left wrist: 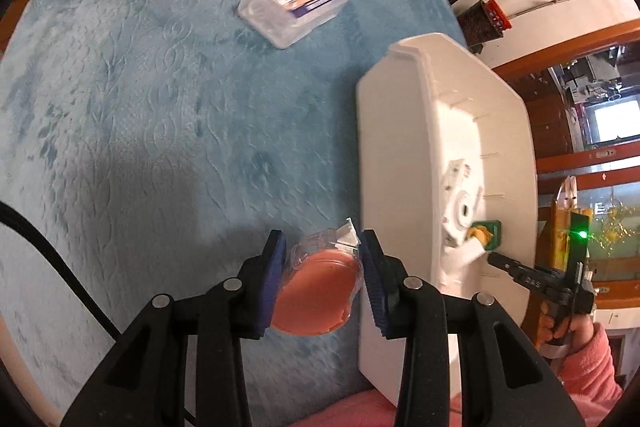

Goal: Organize rigid objects
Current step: 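Lift the pink-orange oval case and carry it over the tray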

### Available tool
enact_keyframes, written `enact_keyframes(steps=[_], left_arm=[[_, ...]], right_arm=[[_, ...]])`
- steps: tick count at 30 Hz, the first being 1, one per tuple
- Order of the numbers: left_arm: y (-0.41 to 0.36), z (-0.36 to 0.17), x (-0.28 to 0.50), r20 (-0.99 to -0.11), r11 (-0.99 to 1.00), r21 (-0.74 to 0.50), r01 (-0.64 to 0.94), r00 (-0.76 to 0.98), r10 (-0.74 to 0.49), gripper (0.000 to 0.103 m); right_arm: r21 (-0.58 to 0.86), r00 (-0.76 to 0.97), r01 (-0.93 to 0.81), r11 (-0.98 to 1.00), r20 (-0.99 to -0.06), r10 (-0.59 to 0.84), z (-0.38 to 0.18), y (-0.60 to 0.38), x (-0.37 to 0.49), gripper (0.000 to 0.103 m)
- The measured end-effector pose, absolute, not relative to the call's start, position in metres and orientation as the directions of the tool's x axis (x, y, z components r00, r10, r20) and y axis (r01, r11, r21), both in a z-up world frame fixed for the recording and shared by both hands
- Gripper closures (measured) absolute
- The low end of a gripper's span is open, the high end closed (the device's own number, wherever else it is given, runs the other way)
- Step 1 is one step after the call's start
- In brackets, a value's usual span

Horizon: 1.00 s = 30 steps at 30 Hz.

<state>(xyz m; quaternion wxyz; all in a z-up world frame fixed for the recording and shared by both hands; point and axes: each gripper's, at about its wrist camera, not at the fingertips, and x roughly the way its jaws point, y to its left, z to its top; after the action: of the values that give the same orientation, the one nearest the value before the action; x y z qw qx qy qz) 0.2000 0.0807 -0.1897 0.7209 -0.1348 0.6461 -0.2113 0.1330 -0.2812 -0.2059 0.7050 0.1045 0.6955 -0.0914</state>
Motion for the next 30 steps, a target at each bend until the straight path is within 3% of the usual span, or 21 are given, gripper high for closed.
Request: enact_keyframes(steps=[6, 18, 30], left_arm=[[0.058, -0.153, 0.19, -0.882, 0.892, -0.414, 0.18, 0.164, -0.443, 0.062], [-0.006, -0.081, 0.164, -0.819, 0.865, -0.391, 0.314, 0.31, -0.482, 0.062], [-0.063, -0.06, 0.143, -0.79, 0.832, -0.396, 0.388, 0.317, -0.525, 0.062]], right_arm=[[0.05, 0.023, 0.24, 0.969, -0.999, 0.046, -0.204, -0.282, 0.131, 0.094], [0.081, 0.015, 0.121, 0.989, -0.997, 0.08, -0.201, -0.276, 0.13, 0.094], [0.104, 0.012, -0.016, 0.994, -0.995, 0.104, -0.2, -0.272, 0.128, 0.094]])
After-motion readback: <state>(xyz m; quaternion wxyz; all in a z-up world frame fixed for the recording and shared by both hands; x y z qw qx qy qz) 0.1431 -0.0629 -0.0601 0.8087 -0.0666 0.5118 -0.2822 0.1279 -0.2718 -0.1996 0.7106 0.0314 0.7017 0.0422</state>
